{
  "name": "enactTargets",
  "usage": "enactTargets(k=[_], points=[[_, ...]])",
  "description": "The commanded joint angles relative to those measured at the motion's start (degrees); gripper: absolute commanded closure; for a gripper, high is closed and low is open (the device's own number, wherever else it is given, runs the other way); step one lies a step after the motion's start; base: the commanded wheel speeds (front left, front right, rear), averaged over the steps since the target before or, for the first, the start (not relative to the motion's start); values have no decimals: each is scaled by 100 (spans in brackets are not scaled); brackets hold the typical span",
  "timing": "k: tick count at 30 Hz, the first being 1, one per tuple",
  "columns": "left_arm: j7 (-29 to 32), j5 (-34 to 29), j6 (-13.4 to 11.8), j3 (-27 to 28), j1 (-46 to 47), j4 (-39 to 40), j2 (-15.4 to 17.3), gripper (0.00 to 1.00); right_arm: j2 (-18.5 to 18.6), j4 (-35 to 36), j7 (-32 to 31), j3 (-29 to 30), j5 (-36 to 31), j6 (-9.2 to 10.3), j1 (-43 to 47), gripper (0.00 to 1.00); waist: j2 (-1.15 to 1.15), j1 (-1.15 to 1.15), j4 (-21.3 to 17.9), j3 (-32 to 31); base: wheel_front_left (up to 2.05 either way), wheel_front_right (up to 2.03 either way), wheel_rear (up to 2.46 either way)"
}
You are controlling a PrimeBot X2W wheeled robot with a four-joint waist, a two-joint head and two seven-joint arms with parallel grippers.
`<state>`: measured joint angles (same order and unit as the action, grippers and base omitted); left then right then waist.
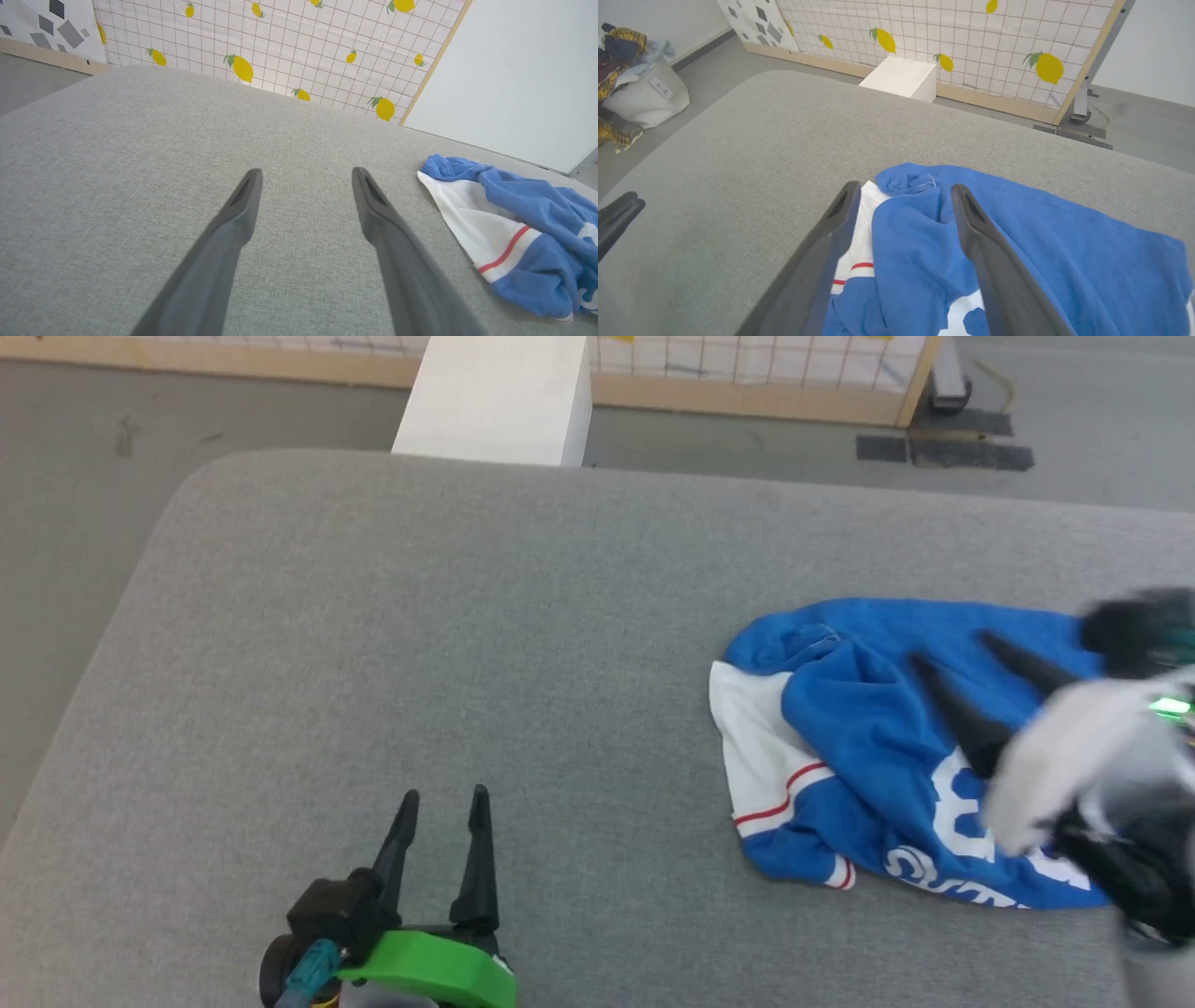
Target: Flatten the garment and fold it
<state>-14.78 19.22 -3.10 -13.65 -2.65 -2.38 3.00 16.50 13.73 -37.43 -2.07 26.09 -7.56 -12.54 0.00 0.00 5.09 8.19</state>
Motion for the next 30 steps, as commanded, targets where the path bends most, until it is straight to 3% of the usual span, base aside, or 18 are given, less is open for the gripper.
enactTargets(k=[1, 8, 19, 20, 22, 23, 30], points=[[-22, 18, -20, -36, 101, -3, -13, 0, 29, -152, -124, -270, 18, 8, -194, 0, 0, 0, 160, 155, 0, 0, 0], [-22, 65, -39, -218, 279, -72, -13, 0, 107, -1287, -606, -1455, -83, 8, -821, 0, 0, 0, 522, 381, 0, 0, 0], [-22, 179, -129, -452, 385, -67, -13, 0, 66, -3062, -537, -1709, -504, 8, -1146, 0, 0, 0, 1092, 642, 0, 0, 0], [-22, 186, -139, -456, 391, -58, -13, 0, 60, -3162, -515, -1692, -490, 8, -1170, 34, 0, 0, 1115, 671, 0, 0, 0], [-22, 200, -159, -468, 405, -46, -13, 0, 73, -3288, -461, -1703, -498, 8, -1213, 88, 0, 0, 1137, 701, 0, 0, 0], [-22, 208, -169, -470, 411, -43, -13, 0, 66, -3324, -408, -1691, -482, 8, -1231, 100, 0, 0, 1139, 705, 0, 0, 0], [-22, 250, -198, -451, 408, -95, -13, 0, -63, -3205, -2, -1938, -270, 8, -1577, 100, 0, 0, 1018, 427, 0, 0, 0]])
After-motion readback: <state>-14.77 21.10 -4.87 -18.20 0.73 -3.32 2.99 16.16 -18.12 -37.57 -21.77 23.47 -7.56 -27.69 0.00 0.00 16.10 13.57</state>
